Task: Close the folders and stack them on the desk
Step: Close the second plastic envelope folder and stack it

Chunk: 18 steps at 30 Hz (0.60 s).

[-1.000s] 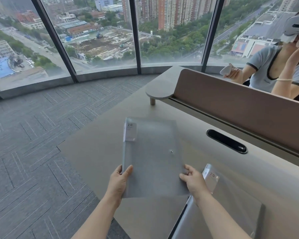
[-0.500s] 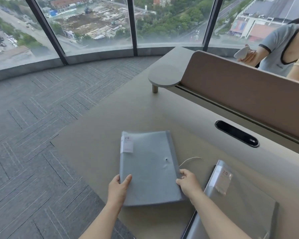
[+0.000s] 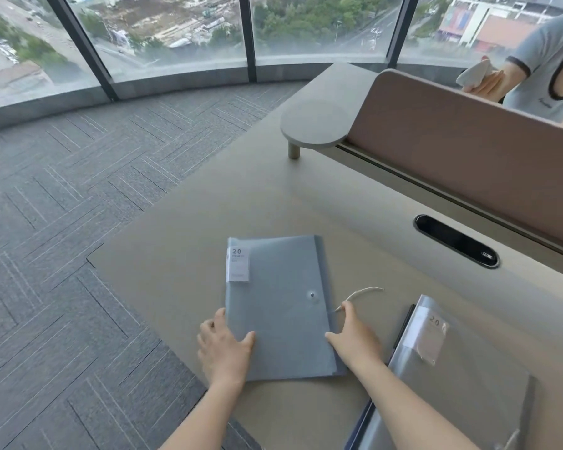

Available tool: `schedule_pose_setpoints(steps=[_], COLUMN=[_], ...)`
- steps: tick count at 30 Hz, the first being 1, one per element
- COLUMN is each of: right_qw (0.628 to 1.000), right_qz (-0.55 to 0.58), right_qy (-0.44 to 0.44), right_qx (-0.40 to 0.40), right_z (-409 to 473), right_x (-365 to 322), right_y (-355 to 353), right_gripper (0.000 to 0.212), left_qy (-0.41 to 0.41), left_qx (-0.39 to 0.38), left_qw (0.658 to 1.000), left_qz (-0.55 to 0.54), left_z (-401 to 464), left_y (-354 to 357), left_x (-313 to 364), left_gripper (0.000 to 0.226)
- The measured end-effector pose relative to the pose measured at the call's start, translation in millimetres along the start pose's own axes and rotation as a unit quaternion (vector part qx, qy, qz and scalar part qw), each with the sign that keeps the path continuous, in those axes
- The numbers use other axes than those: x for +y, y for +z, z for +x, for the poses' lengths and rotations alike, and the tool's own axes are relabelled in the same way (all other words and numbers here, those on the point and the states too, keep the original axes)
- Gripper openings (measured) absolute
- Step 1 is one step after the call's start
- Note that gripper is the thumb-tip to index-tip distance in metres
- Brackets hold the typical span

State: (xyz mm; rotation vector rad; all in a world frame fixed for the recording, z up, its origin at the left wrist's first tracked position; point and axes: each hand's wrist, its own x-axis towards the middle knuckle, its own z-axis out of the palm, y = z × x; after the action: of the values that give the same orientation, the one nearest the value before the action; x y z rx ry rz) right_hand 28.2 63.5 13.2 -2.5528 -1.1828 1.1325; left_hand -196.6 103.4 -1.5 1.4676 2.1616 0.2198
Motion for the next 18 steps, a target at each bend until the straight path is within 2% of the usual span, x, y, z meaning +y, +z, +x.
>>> schedule_pose_setpoints(steps=[3, 7, 9, 12, 18], right_qw=[0.998, 0.995, 0.99, 0.979, 0.966], right_qz=[-0.057, -0.096, -0.133, -0.19, -0.251], right_qy=[-0.021, -0.023, -0.038, -0.053, -0.051], right_qx=[-0.004, 0.023, 0.038, 0.046, 0.04], right_z=[7, 23, 30, 35, 40], right_x=[-2, -1, 1, 2, -5], right_y=[-7, -18, -20, -23, -25], right_gripper=[0.067, 0.051, 0.034, 0.018, 0.028], left_qy=[0.091, 0.252, 0.297, 0.315, 0.3], left_qx=[-0.008, -0.1, -0.143, -0.168, -0.178], left_qw=[0.99, 0.941, 0.918, 0.904, 0.904], left_qz=[0.105, 0.201, 0.219, 0.238, 0.248], left_z=[1, 5, 6, 7, 9], left_y=[1, 11, 21, 33, 42], left_x=[14, 43, 54, 64, 68], left_gripper=[0.083, 0.08, 0.084, 0.088, 0.092])
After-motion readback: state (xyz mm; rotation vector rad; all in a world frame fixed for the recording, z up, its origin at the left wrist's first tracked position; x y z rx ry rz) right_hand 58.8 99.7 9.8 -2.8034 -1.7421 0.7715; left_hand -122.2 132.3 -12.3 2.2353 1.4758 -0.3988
